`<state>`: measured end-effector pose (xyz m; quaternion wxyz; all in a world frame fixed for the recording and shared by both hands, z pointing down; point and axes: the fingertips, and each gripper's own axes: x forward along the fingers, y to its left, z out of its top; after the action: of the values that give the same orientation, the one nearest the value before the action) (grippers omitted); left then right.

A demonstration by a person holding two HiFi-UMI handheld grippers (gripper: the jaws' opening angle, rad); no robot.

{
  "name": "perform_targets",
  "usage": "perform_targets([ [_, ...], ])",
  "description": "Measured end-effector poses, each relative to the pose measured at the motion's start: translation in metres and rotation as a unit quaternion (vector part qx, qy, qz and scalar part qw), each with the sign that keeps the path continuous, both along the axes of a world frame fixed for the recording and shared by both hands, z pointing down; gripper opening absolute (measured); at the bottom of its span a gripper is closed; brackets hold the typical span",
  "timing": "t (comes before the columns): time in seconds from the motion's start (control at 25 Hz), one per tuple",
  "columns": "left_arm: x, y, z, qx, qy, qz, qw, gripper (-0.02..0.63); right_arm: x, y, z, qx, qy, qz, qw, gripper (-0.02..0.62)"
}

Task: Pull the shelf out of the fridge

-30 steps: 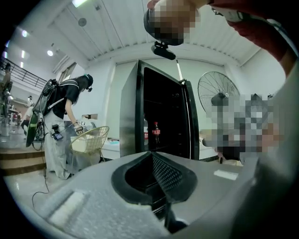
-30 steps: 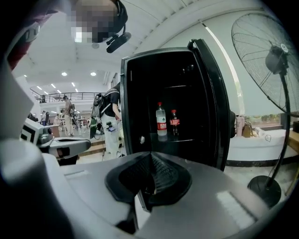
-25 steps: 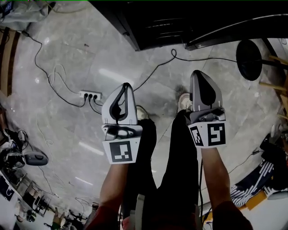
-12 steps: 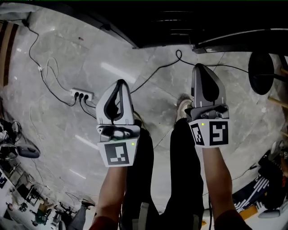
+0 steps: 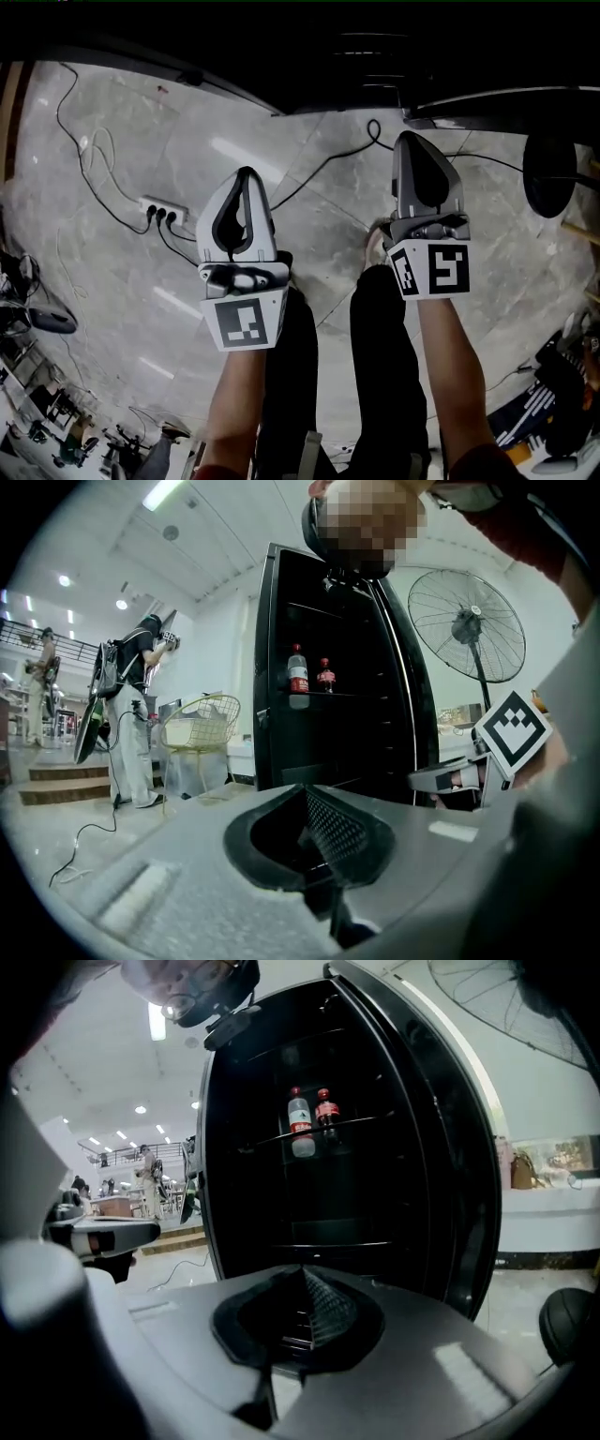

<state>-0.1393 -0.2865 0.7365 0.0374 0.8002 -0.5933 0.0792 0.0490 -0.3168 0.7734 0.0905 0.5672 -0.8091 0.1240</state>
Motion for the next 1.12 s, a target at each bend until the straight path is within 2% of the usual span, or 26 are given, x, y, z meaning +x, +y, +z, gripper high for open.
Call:
perform_targets([
  [0.08, 0.000, -0.003, 0.004, -0.004, 0.002, -0.002, 1.0000, -0.002, -0.005, -0.008, 0.006, -0.002, -0.002, -0.007, 1.000, -0.003],
  [0.16, 0.000, -0.004, 0.009, -0.008, 0.006, -0.004, 0.9999, -0.002, -0.008, -0.018, 0.011, -0.013, -0.027, -0.002, 1.000, 0.012],
  [0.24, -0.001, -0.004, 0.013, -0.014, 0.007, -0.005, 0.9999, -0.002, -0.009, -0.031, 0.017, -0.028, -0.070, 0.012, 0.997, 0.032],
  [0.32, -0.002, -0.006, 0.015, -0.017, 0.009, -0.006, 0.9998, -0.002, -0.007, -0.048, 0.024, -0.050, -0.140, 0.039, 0.988, 0.072],
  [0.4, -0.003, -0.007, 0.015, -0.015, 0.011, -0.008, 0.9998, -0.002, -0.006, -0.065, 0.032, -0.076, -0.228, 0.066, 0.969, 0.102],
  [0.44, -0.003, -0.008, 0.015, -0.014, 0.012, -0.011, 0.9998, -0.002, -0.007, -0.073, 0.035, -0.087, -0.267, 0.072, 0.957, 0.136],
  [0.56, -0.007, -0.007, 0.015, -0.013, 0.009, -0.018, 0.9997, -0.002, -0.015, -0.095, 0.042, -0.105, -0.365, 0.082, 0.921, 0.205],
  [0.6, -0.008, -0.008, 0.015, -0.012, 0.008, -0.019, 0.9997, -0.002, -0.017, -0.103, 0.044, -0.105, -0.393, 0.088, 0.909, 0.209],
  [0.8, -0.009, -0.011, 0.021, -0.018, 0.018, -0.022, 0.9994, -0.002, -0.018, -0.138, 0.055, -0.097, -0.473, 0.113, 0.868, 0.252],
  [0.92, -0.010, -0.011, 0.024, -0.023, 0.023, -0.020, 0.9993, -0.002, -0.019, -0.158, 0.057, -0.092, -0.544, 0.124, 0.825, 0.272],
  [0.96, -0.010, -0.012, 0.023, -0.022, 0.025, -0.018, 0.9993, -0.002, -0.019, -0.165, 0.056, -0.087, -0.560, 0.125, 0.814, 0.275],
  [1.0, -0.010, -0.013, 0.022, -0.021, 0.027, -0.016, 0.9993, -0.002, -0.020, -0.171, 0.055, -0.082, -0.568, 0.125, 0.810, 0.275],
  [1.12, -0.013, -0.014, 0.021, -0.021, 0.032, -0.014, 0.9992, -0.002, -0.022, -0.188, 0.052, -0.073, -0.571, 0.126, 0.808, 0.273],
])
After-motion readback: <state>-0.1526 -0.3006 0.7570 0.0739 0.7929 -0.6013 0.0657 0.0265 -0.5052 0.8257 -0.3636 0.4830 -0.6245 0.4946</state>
